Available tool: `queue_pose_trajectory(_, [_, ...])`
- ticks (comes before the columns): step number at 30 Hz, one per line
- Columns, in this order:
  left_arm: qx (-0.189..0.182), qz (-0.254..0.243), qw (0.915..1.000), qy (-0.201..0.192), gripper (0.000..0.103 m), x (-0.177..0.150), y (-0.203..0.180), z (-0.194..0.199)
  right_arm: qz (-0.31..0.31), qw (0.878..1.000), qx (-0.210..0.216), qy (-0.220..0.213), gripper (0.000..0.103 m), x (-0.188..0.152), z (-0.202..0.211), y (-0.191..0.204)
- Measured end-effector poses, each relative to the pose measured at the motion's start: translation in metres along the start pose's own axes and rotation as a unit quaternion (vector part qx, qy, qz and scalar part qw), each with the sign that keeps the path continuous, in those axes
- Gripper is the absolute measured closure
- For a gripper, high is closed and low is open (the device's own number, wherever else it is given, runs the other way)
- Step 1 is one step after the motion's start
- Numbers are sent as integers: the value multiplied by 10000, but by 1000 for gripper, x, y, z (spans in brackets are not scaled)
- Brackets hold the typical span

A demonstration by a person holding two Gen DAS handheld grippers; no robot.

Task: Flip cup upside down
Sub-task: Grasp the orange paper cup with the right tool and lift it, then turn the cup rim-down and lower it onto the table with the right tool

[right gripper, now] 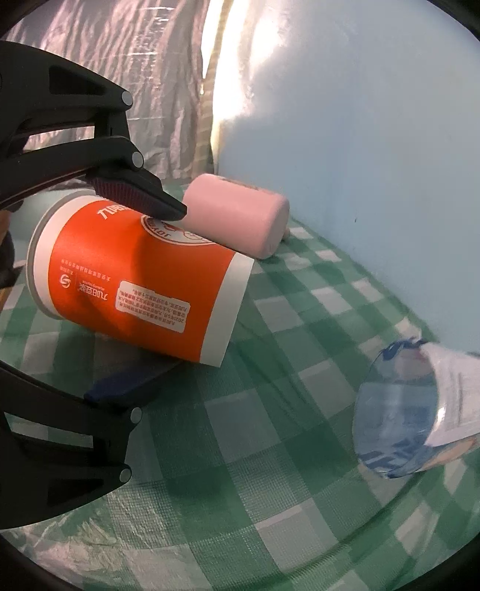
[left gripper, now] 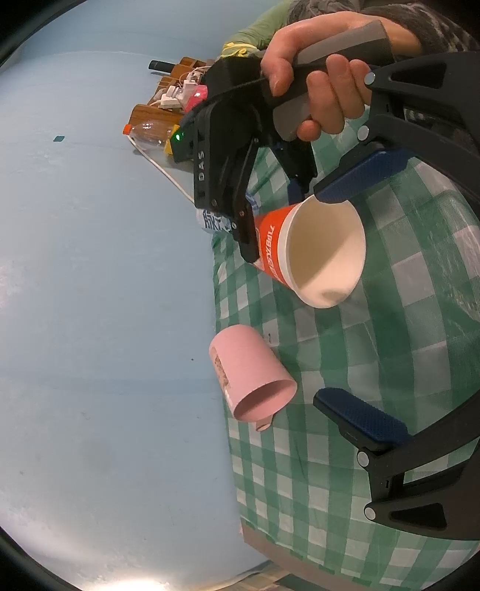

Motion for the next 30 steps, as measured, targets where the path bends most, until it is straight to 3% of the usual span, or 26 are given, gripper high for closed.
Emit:
queue_pose_trajectory(5, [-2, 9, 10000, -46, 2, 0, 1, 2, 530, 9967, 82, -611, 28, -5, 25, 15])
queue_pose_trajectory(8, [-11, 49, 10000, -73, 2, 0, 3, 3, 1271, 9836, -238, -1258, 28, -12, 46, 33])
queue_pose_trajectory(11, [9, 88, 9999, -110, 2, 0, 6, 5, 2160, 9485, -849, -2154, 29, -27, 67, 52])
queue_pose_trajectory(13, [10, 147, 9998, -140, 2, 0, 9, 6, 2648, 9129, -1328, -2809, 30, -39, 77, 61])
queue_pose_trajectory(21, [-37, 433, 9989, -166, 2, 0, 22, 9, 3480, 7967, -2380, -4330, 30, -67, 77, 65])
queue_pose_trajectory(25, [-14, 416, 9990, -164, 2, -1, 22, 9, 3708, 7588, -2598, -4682, 30, -83, 74, 67])
queue_pose_trajectory(30, [-30, 404, 9991, -120, 2, -1, 20, 7, 3726, 7462, -2752, -4781, 30, -91, 72, 64])
Point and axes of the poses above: each gripper's, at about its wrist camera, not at the fingertips, and z roughly against the way its jaws point, y to its left, x to its top, the point moved 5 cm from there along -z, roughly the way its jaws point, and after that the axes turned 12 degrees about -x, right-handed, at the moved point
